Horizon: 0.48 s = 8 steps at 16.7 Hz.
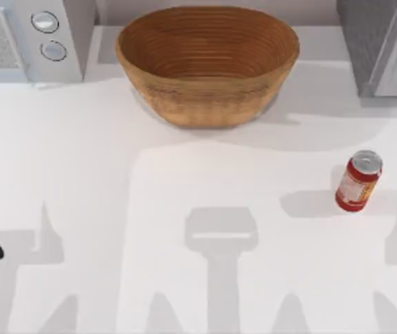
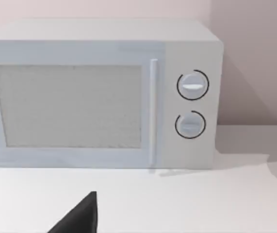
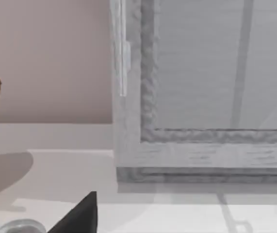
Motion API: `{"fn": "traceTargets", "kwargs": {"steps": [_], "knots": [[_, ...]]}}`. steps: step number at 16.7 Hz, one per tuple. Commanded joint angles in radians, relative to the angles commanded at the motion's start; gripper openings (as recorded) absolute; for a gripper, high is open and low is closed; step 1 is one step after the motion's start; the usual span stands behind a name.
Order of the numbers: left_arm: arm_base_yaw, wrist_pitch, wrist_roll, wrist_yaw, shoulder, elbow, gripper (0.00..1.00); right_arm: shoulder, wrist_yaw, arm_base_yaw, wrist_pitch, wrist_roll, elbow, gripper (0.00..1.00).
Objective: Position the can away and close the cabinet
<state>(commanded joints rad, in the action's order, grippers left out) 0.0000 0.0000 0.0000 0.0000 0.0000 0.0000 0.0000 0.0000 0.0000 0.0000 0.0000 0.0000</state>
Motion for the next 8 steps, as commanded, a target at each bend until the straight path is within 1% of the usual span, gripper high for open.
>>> {"fn": "traceTargets", "kwargs": {"steps": [4, 8], "knots": [[0.000, 0.000, 0.000, 0.000, 0.000, 0.000, 1.00, 0.029, 0.009, 0.008, 0.023, 0.002, 0.002, 1.00], [0.000, 0.000, 0.000, 0.000, 0.000, 0.000, 1.00, 0.201, 0.060, 0.058, 0.161, 0.014, 0.017, 1.00]]}}
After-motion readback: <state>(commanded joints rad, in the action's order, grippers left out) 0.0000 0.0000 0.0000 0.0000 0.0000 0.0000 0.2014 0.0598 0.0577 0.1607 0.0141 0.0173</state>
